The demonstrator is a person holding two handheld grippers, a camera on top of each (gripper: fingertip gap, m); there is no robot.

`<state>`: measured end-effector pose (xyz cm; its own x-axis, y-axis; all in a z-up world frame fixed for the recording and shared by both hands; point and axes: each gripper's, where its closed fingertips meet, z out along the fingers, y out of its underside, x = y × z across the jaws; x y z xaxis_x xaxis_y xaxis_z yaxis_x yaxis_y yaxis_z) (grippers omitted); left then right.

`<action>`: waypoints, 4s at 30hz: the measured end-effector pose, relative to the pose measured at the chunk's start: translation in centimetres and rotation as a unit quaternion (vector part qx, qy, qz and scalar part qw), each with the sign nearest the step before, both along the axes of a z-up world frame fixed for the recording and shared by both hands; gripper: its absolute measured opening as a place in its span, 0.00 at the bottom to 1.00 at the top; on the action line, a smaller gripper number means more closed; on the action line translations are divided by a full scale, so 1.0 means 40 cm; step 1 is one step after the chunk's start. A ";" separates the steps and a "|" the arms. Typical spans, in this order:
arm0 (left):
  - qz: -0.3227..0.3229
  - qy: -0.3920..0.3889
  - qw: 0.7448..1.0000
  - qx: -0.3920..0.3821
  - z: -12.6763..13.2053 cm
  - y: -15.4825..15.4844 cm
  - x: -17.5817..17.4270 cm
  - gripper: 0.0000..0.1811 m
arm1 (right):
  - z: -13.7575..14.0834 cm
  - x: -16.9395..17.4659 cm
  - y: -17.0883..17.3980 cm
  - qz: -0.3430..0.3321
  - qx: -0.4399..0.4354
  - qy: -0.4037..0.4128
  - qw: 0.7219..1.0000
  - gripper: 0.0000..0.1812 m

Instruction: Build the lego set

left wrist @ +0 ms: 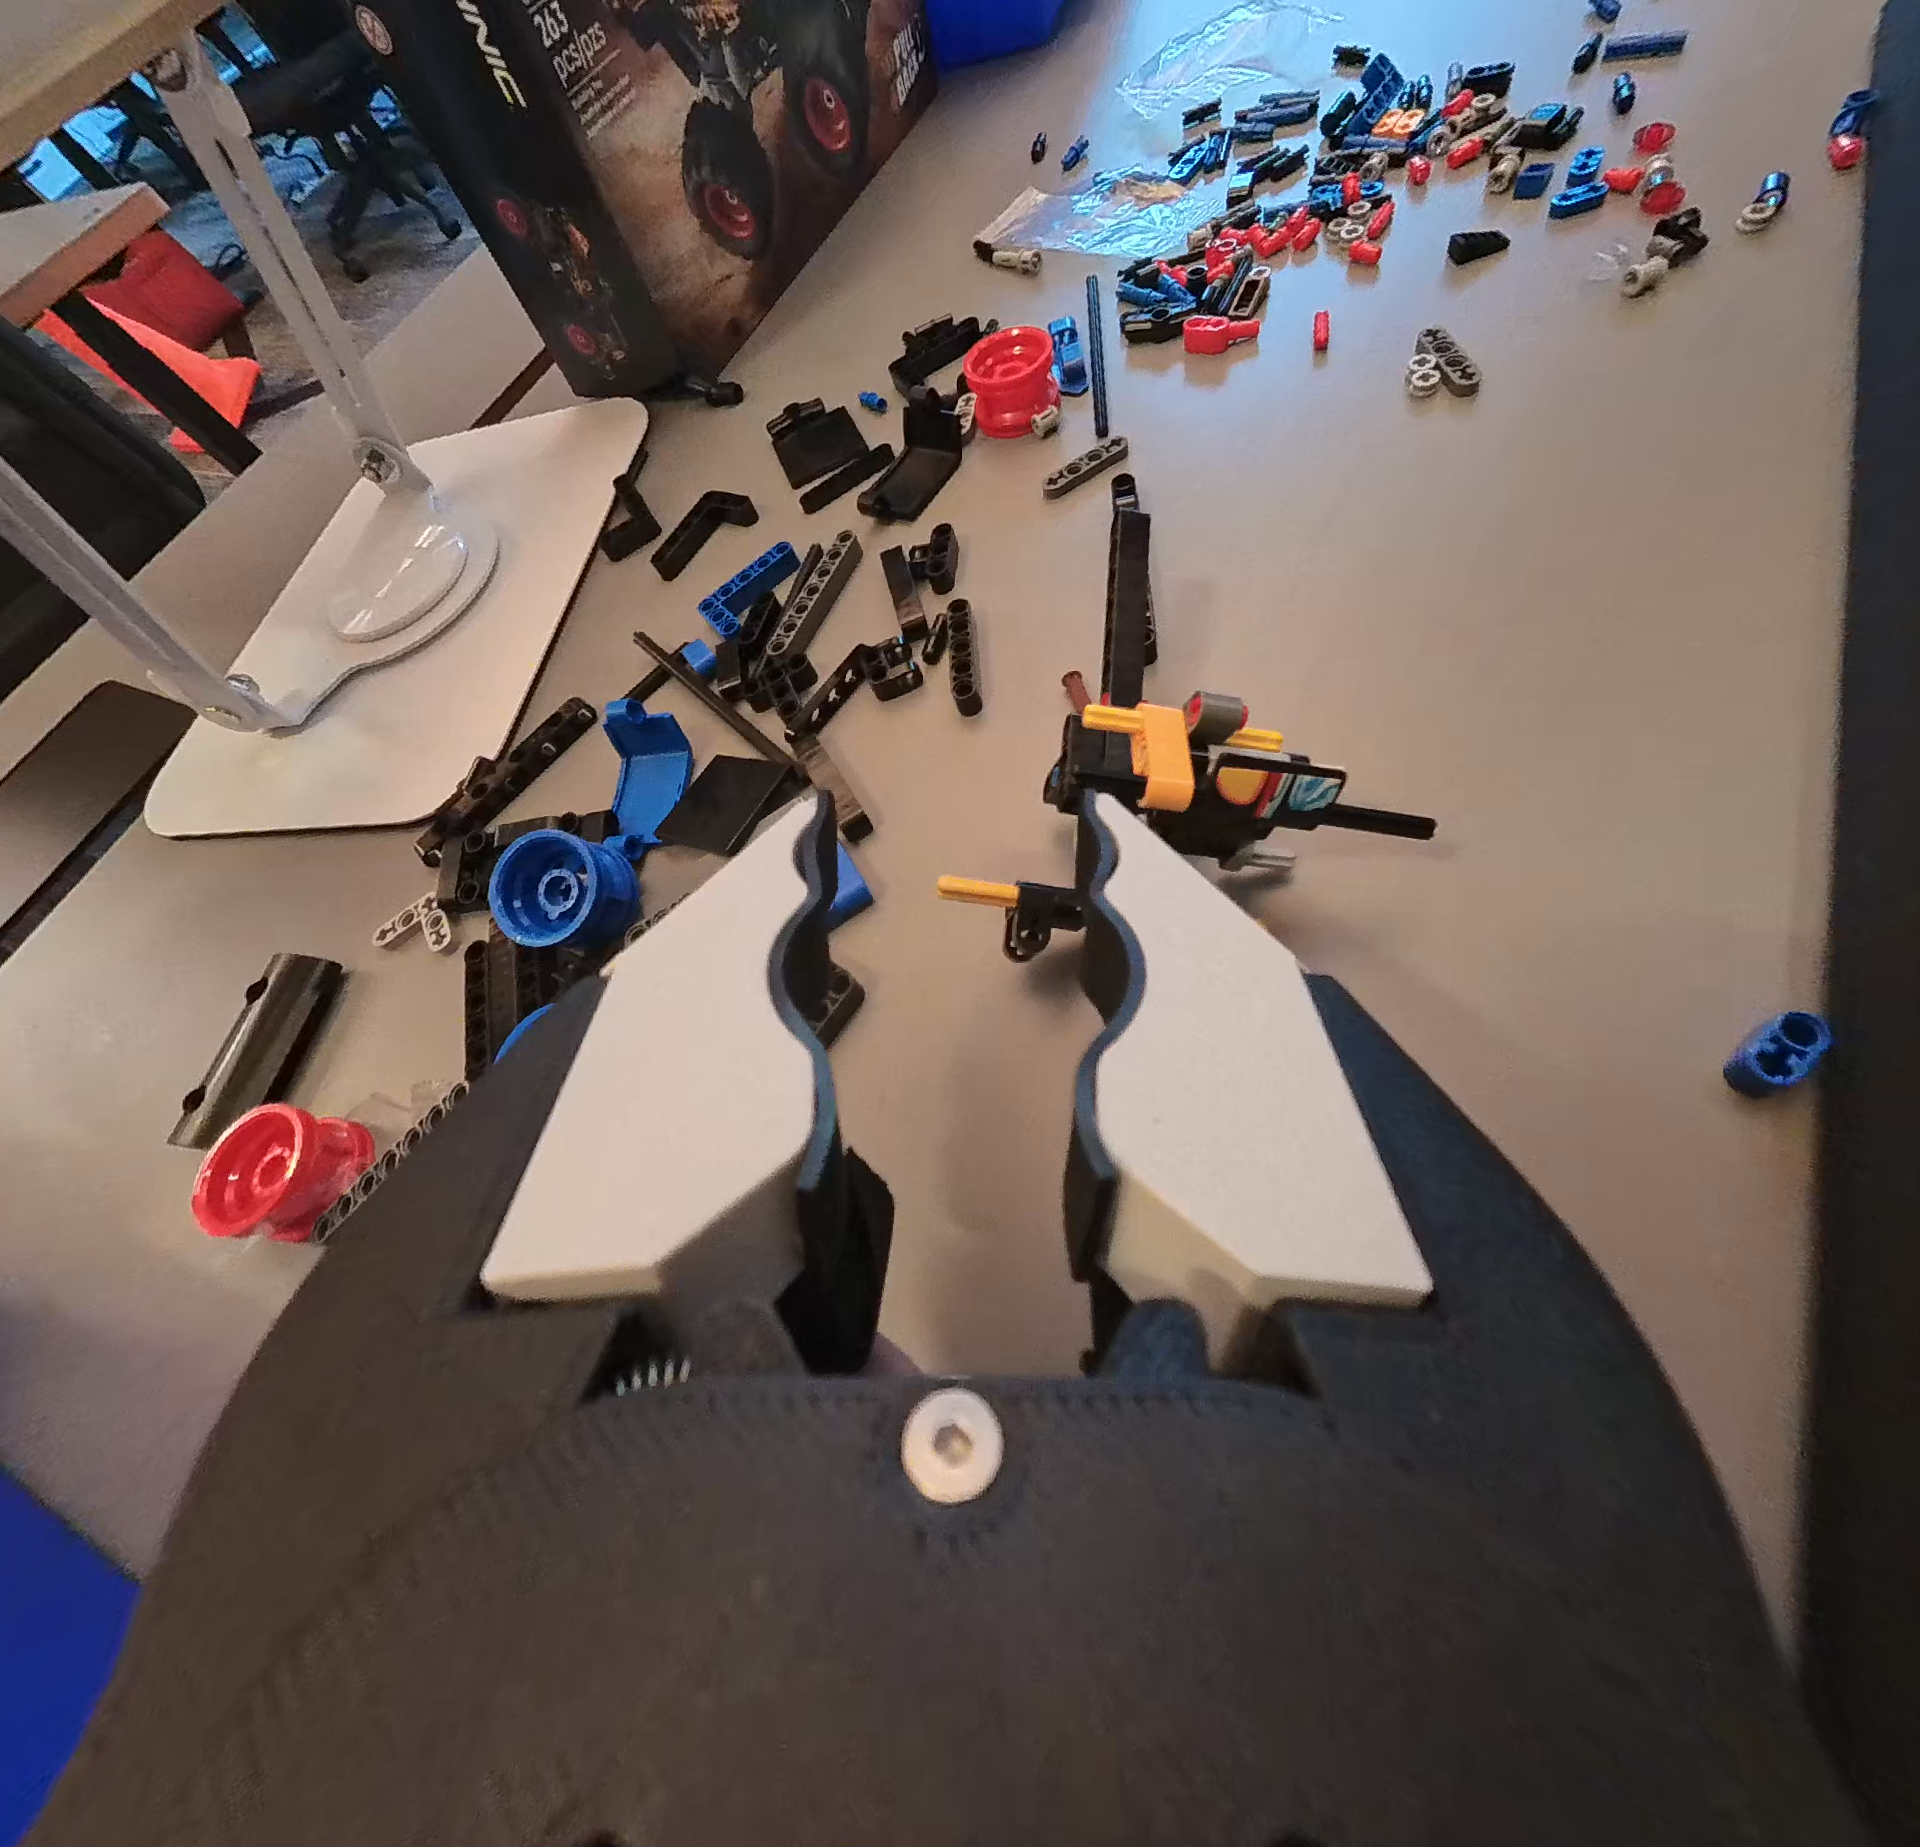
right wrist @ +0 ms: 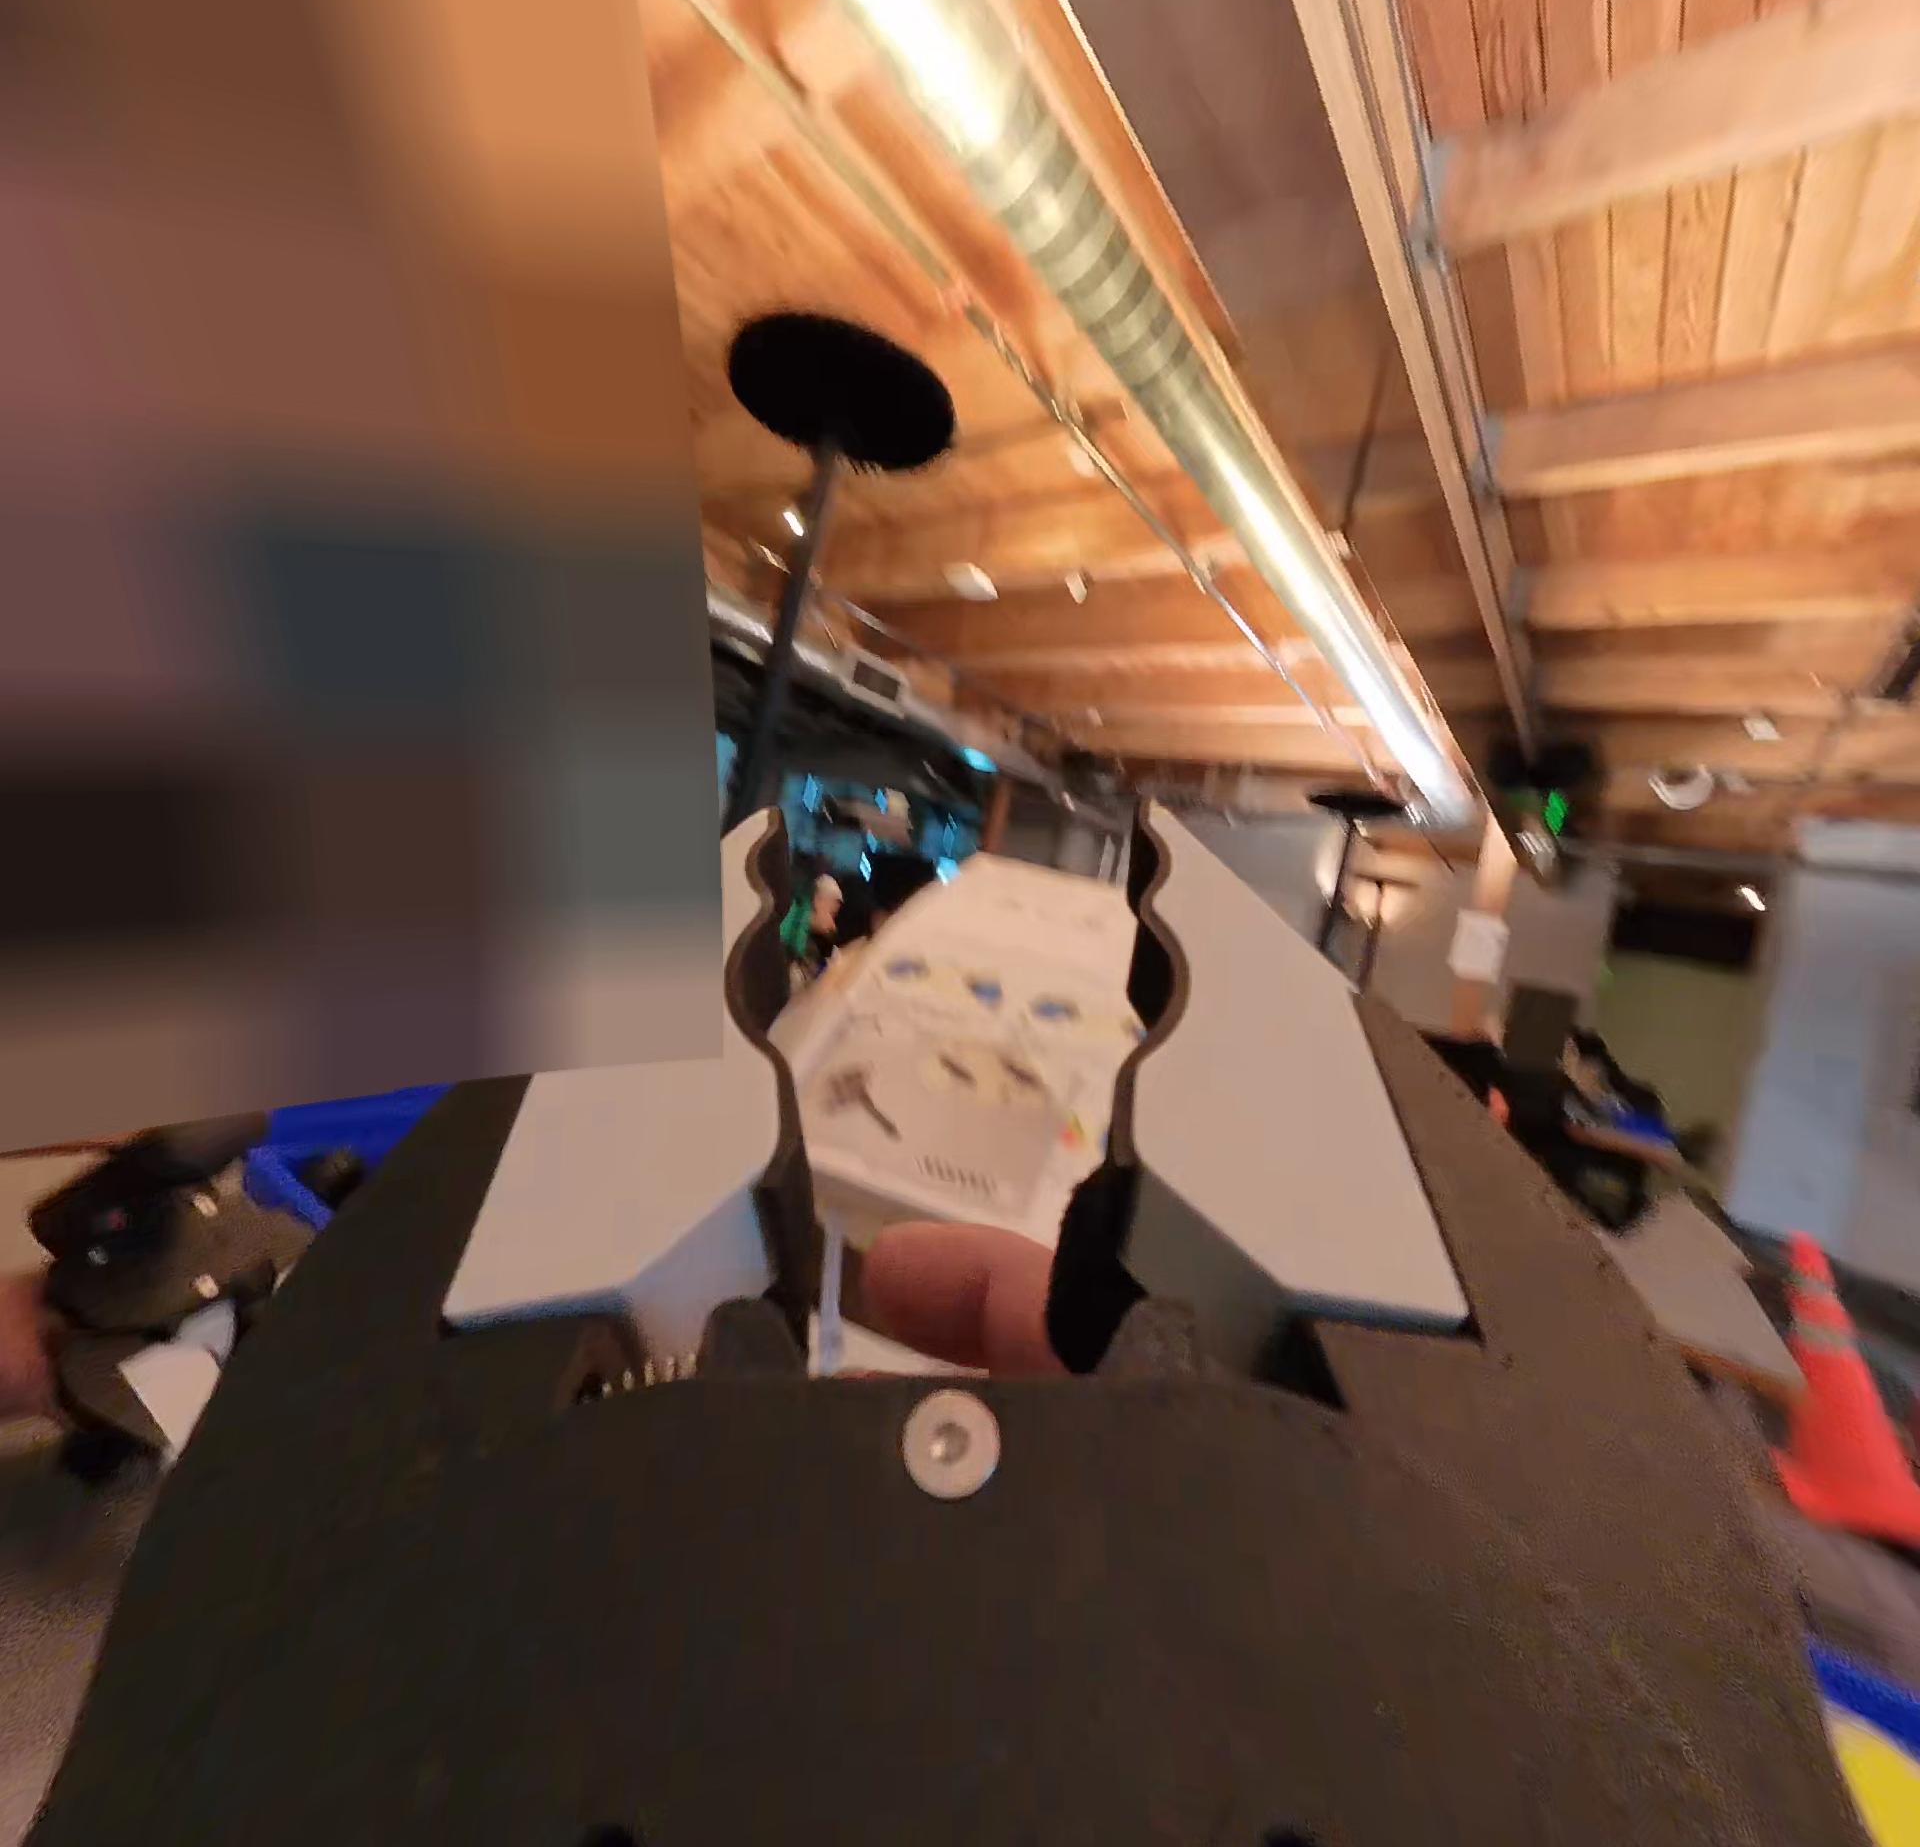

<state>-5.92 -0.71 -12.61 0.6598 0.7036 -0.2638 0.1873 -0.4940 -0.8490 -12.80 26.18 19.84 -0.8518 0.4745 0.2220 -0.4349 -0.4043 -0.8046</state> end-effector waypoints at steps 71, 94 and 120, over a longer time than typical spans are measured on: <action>-0.024 -0.114 0.991 -0.063 -0.113 -0.008 0.054 0.17 | -0.712 -0.244 -0.184 -0.124 0.444 -0.092 0.883 0.18; 0.054 -0.086 0.991 -0.085 -0.100 -0.082 0.007 0.23 | -0.735 -0.208 -0.209 -0.087 0.466 -0.081 0.877 0.21; 0.070 -0.035 0.991 -0.112 -0.068 -0.093 -0.008 0.24 | -0.734 -0.203 -0.215 -0.091 0.470 -0.074 0.875 0.25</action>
